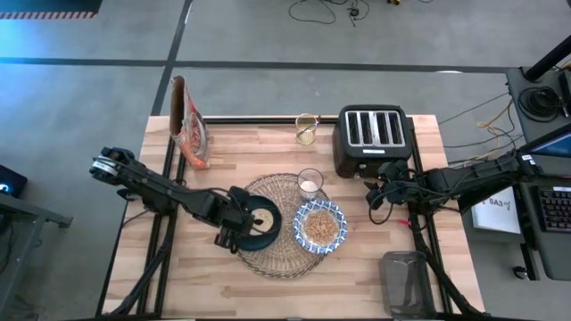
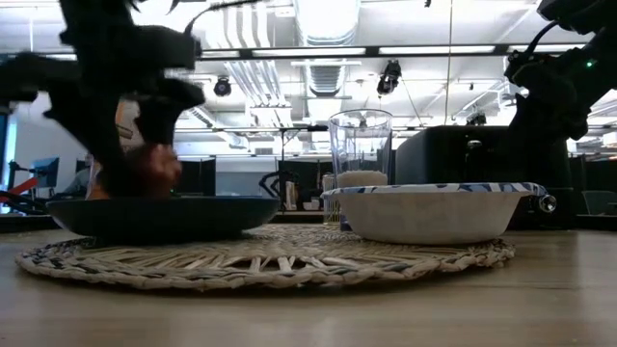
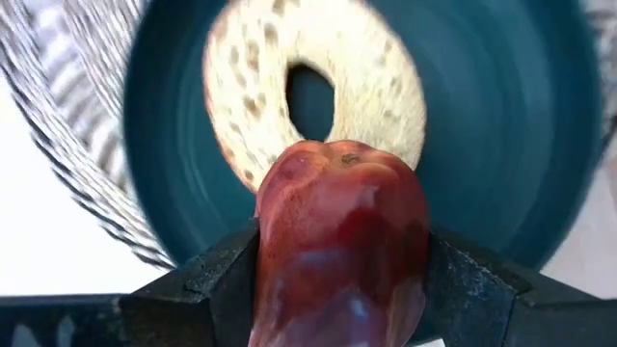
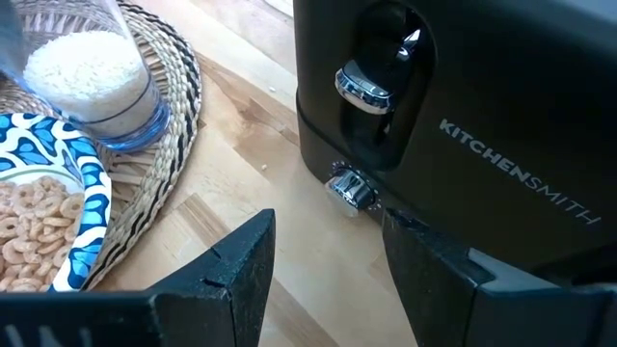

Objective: Arrange a breakfast setting
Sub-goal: Put the red apple on the brown table mat

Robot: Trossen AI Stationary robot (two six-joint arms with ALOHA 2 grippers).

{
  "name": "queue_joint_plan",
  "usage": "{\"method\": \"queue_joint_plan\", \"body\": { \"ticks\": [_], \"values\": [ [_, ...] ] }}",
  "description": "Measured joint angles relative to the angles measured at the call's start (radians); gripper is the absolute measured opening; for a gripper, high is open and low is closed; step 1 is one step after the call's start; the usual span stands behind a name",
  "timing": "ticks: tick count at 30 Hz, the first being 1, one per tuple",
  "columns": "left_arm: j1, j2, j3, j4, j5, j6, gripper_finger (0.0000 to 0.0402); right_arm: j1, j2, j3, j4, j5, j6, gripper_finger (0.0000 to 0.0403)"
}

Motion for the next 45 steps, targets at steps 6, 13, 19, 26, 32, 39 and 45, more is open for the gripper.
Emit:
{"method": "queue_joint_plan", "body": {
  "ticks": [6, 13, 19, 26, 32, 39, 45],
  "values": [
    [0.032, 0.000, 0.069, -0.023, -0.107, 0.097, 0.0223, 0.000, 0.000, 0.000, 0.000, 0.000, 0.000, 0.0183],
    [0.174, 0.000, 0.074, 0.123, -0.224, 0.200, 0.0226, 0.000, 0.000, 0.000, 0.000, 0.000, 0.000, 0.0183],
    [0.303, 0.002, 0.069, 0.331, -0.230, 0.335, 0.0226, 0.000, 0.000, 0.000, 0.000, 0.000, 0.000, 0.0183],
    [0.374, 0.091, 0.068, 0.459, -0.212, 0.438, 0.0226, 0.000, 0.000, 0.000, 0.000, 0.000, 0.000, 0.0183],
    [0.387, 0.194, 0.141, 0.476, -0.218, 0.491, 0.0226, 0.000, 0.000, 0.000, 0.000, 0.000, 0.000, 0.0183],
    [0.409, 0.298, 0.231, 0.441, -0.203, 0.496, 0.0226, 0.000, 0.000, 0.000, 0.000, 0.000, 0.000, 0.0183],
    [0.409, 0.307, 0.232, 0.404, -0.066, 0.438, 0.0226, 0.000, 0.000, 0.000, 0.000, 0.000, 0.000, 0.0183]
  ]
}}
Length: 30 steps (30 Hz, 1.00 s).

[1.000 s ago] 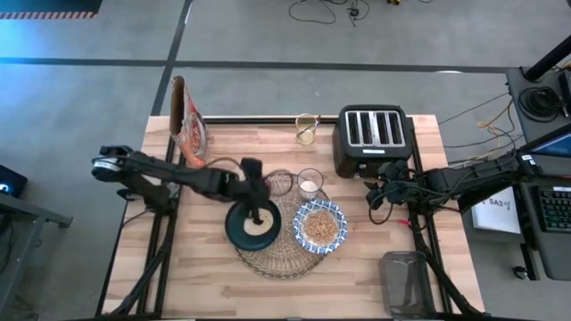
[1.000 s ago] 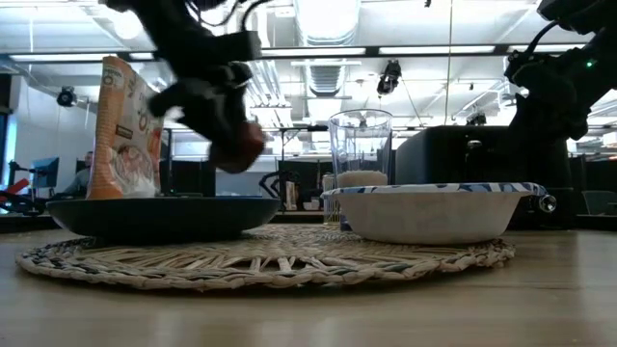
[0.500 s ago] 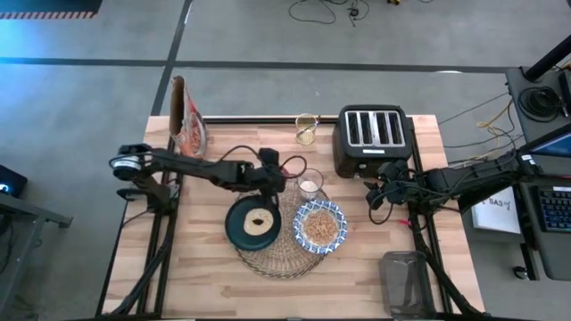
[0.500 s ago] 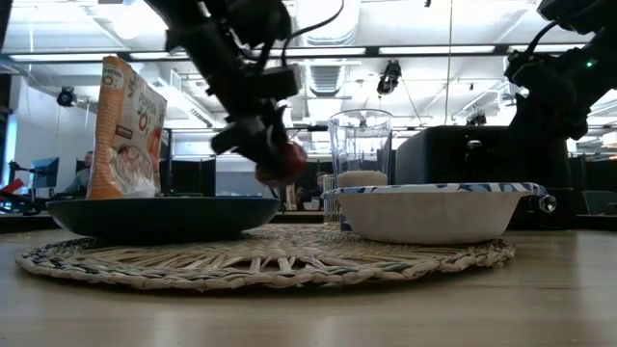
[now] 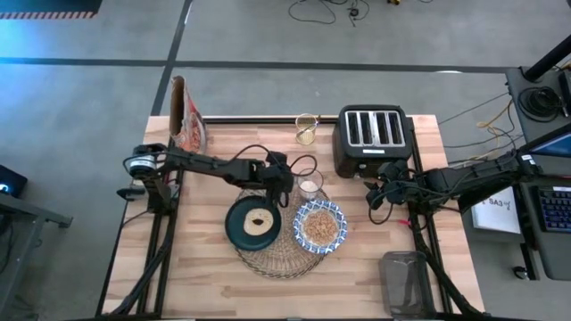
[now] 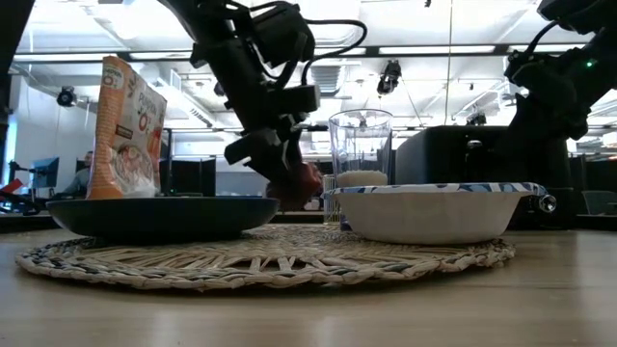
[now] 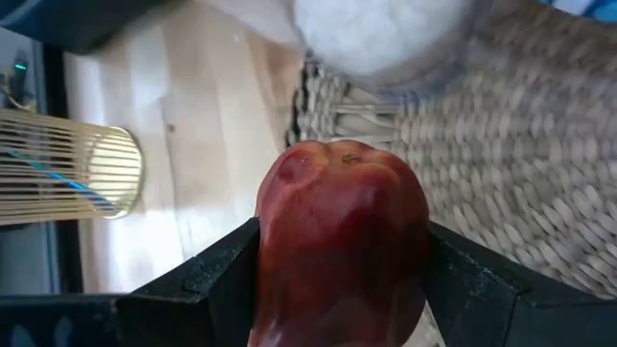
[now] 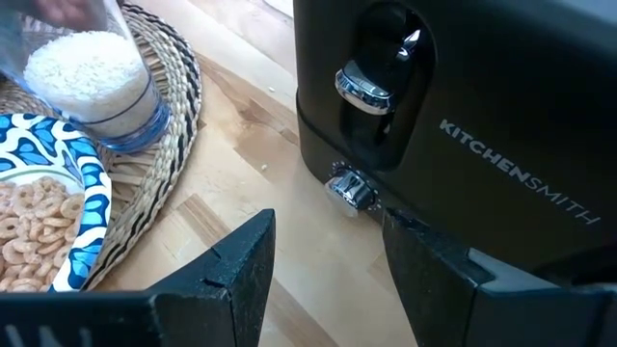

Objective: Arrange a breakfast setting
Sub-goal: Put the red apple on the brown table mat

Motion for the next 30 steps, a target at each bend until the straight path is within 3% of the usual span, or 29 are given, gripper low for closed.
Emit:
{"method": "queue_joint_plan", "body": {
  "ticks": [6, 16, 25, 30],
  "values": [
    [-0.002, 0.000, -0.012, -0.006, 0.039, -0.041, 0.0226, 0.000, 0.000, 0.000, 0.000, 0.000, 0.000, 0.0183],
    [-0.006, 0.014, -0.014, -0.047, 0.229, -0.104, 0.0226, 0.000, 0.000, 0.000, 0.000, 0.000, 0.000, 0.0183],
    [-0.010, 0.020, -0.010, -0.033, 0.195, -0.143, 0.0255, 0.000, 0.000, 0.000, 0.000, 0.000, 0.000, 0.0183],
    [-0.015, 0.020, 0.010, -0.044, 0.127, -0.140, 0.0270, 0.000, 0.000, 0.000, 0.000, 0.000, 0.000, 0.0183]
  ]
}}
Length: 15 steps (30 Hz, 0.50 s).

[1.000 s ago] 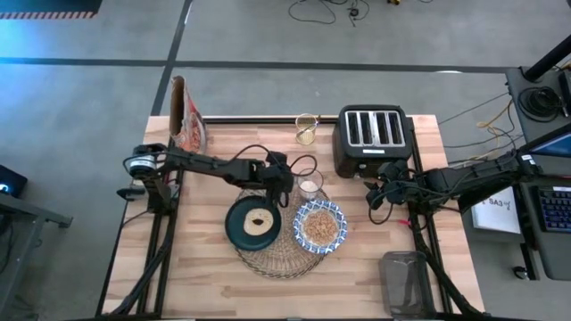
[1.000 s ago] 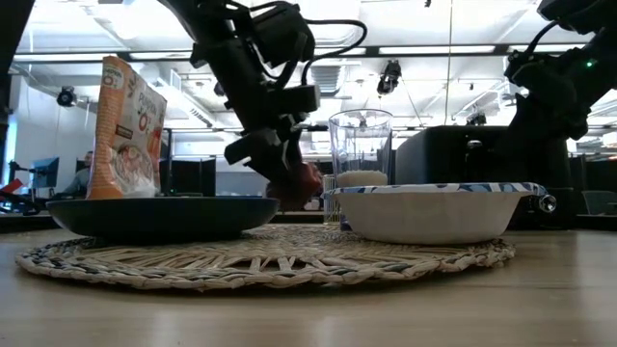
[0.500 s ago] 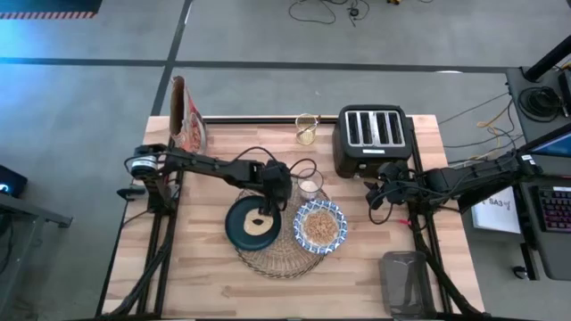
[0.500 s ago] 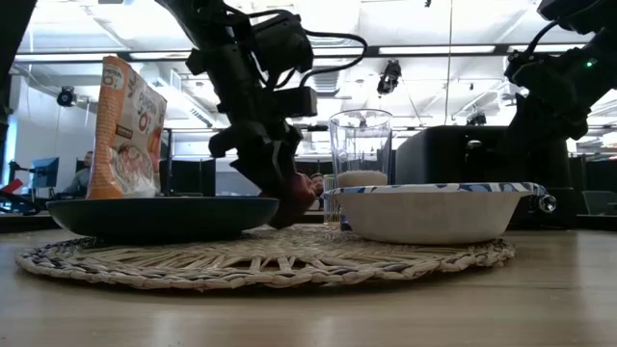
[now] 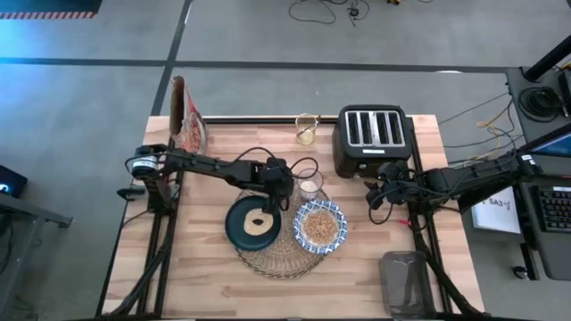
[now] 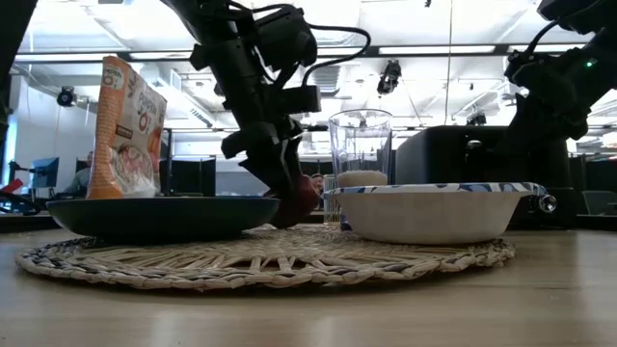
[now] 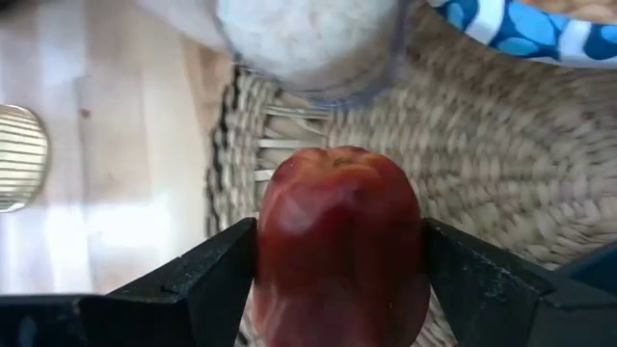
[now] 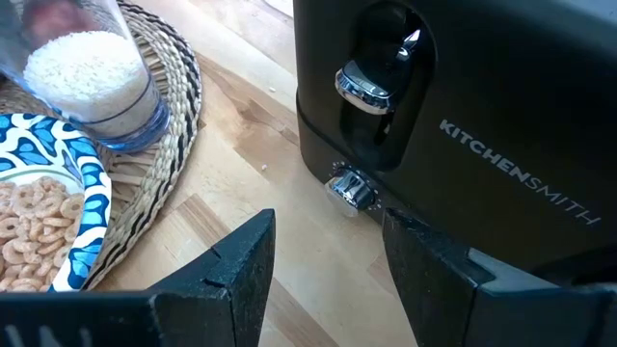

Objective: Arrange a breakfast setting
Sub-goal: Put the red apple on the brown table mat, then put the violet spoon on the brown table mat

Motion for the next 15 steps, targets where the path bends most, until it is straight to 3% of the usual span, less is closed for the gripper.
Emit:
{"method": "queue_joint_plan", "body": {
  "ticks": [15],
  "values": [
    [-0.001, -0.010, 0.190, -0.228, -0.017, -0.041, 0.0272, 0.000, 0.000, 0.000, 0.000, 0.000, 0.000, 0.0183]
  ]
}}
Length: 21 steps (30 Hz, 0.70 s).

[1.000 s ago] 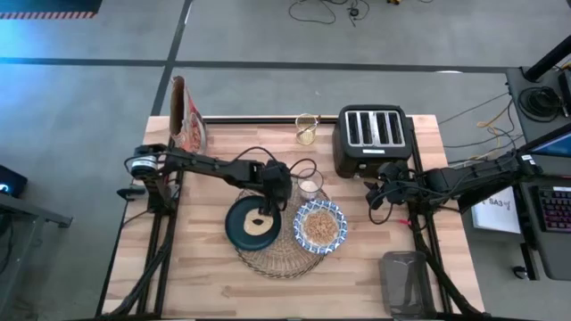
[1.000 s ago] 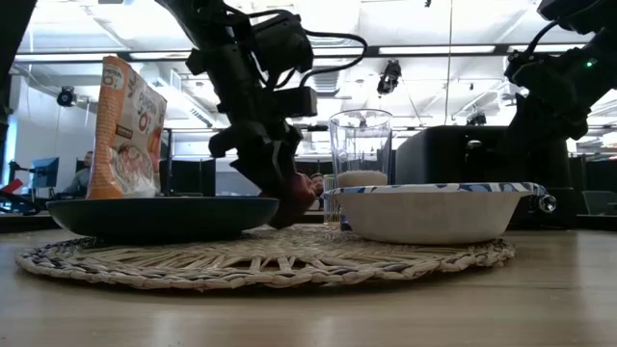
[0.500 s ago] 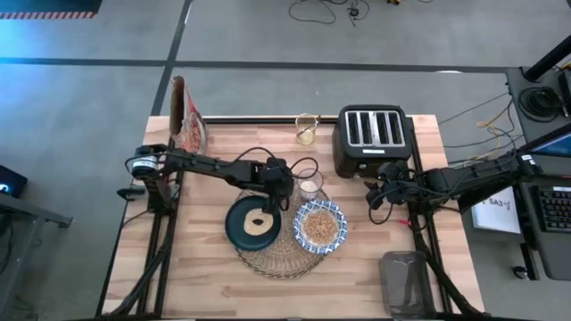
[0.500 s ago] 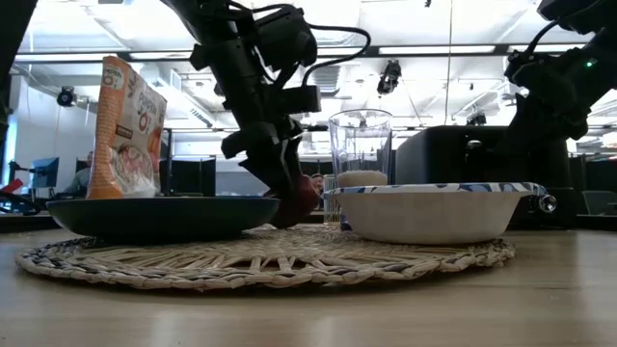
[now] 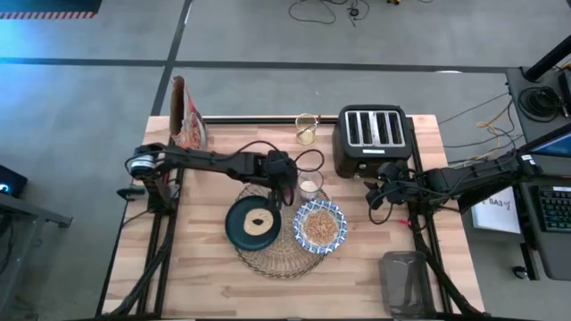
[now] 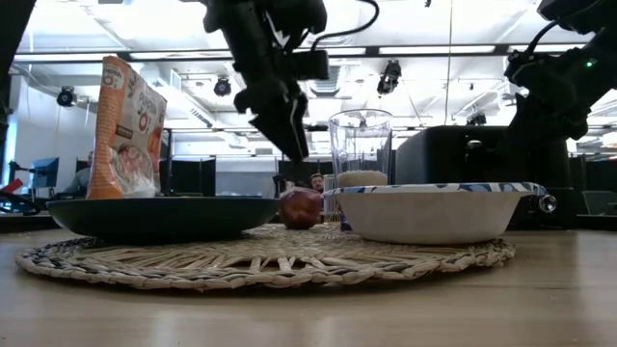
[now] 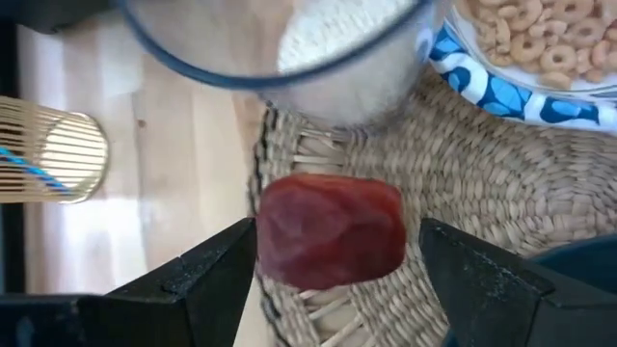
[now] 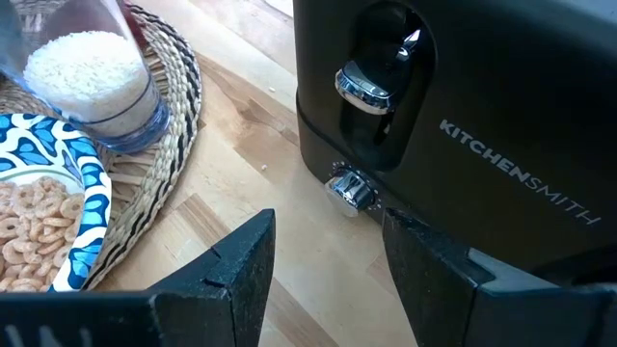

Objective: Arrange a breakfast setting
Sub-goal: Put the violet spoon on the brown table mat

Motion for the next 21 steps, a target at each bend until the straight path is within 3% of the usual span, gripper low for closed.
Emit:
{"method": "queue_joint_plan", "body": {
  "ticks": [5, 9, 15, 21],
  "values": [
    [0.000, -0.008, 0.064, -0.067, -0.038, -0.001, 0.0272, 0.000, 0.000, 0.000, 0.000, 0.000, 0.000, 0.0183],
    [0.010, -0.010, 0.104, -0.050, -0.140, 0.021, 0.0272, 0.000, 0.000, 0.000, 0.000, 0.000, 0.000, 0.0183],
    [0.054, -0.012, 0.126, 0.154, -0.173, 0.025, 0.0272, 0.000, 0.000, 0.000, 0.000, 0.000, 0.000, 0.0183],
    [0.095, 0.016, 0.079, 0.419, -0.187, 0.130, 0.0272, 0.000, 0.000, 0.000, 0.000, 0.000, 0.000, 0.0183]
  ]
}}
